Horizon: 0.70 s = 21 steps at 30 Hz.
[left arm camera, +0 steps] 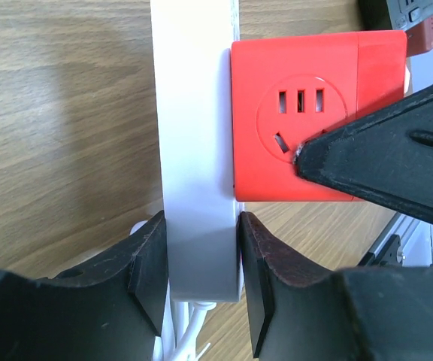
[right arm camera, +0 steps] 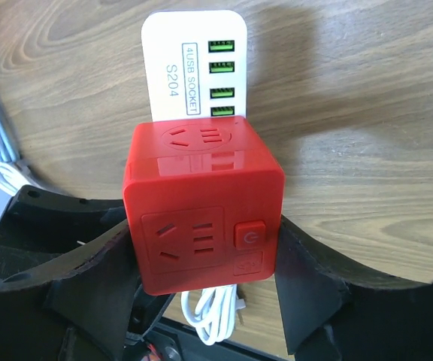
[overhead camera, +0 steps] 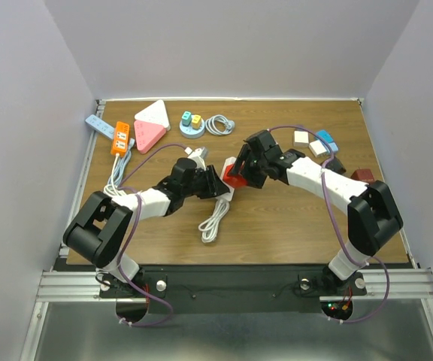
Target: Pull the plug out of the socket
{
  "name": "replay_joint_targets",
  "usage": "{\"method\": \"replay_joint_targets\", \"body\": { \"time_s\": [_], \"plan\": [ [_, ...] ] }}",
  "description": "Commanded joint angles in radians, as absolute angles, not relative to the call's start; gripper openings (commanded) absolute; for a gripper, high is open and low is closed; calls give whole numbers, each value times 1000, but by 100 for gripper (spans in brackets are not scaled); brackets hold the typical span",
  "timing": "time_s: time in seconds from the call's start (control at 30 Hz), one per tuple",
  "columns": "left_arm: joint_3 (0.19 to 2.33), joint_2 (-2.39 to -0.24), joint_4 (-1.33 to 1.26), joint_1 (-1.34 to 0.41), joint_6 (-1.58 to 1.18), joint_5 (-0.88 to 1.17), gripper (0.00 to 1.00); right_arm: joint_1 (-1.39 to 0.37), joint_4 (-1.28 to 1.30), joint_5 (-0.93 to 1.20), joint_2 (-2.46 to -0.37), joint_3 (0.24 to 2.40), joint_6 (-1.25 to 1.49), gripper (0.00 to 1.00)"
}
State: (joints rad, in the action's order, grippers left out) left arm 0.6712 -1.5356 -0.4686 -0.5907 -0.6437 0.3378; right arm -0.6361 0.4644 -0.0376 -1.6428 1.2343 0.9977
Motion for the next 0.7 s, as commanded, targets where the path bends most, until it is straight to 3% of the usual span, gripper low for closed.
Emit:
{"method": "replay_joint_targets", "body": {
  "time_s": [0.0, 0.2, 0.37, 0.43, 0.5, 0.6, 0.67],
  "plan": [
    [657, -1476, -563, -609, -647, 407, 0, -620, 322, -29, -1586, 1215, 998, 0],
    [626, -1509, -548, -604, -649, 356, 0, -606, 350, -6, -1483, 1212, 1032, 1],
    [630, -1513, -626, -600, -696, 439, 0, -600, 341, 41, -1509, 1187, 1003, 1],
    [650, -1499, -637, -603, -712, 448, 0, -601, 331, 41, -1520, 1178, 994, 18],
    [678, -1483, -640, -607, -718, 462, 0, -600, 305, 41, -1526, 1177, 977, 48],
    [696, -1485, -638, -607, -719, 476, 0, -600, 285, 52, -1537, 1198, 960, 69],
    [695, -1486, -638, -609, -721, 474, 0, -601, 281, 49, -1540, 1213, 959, 74]
  ]
}}
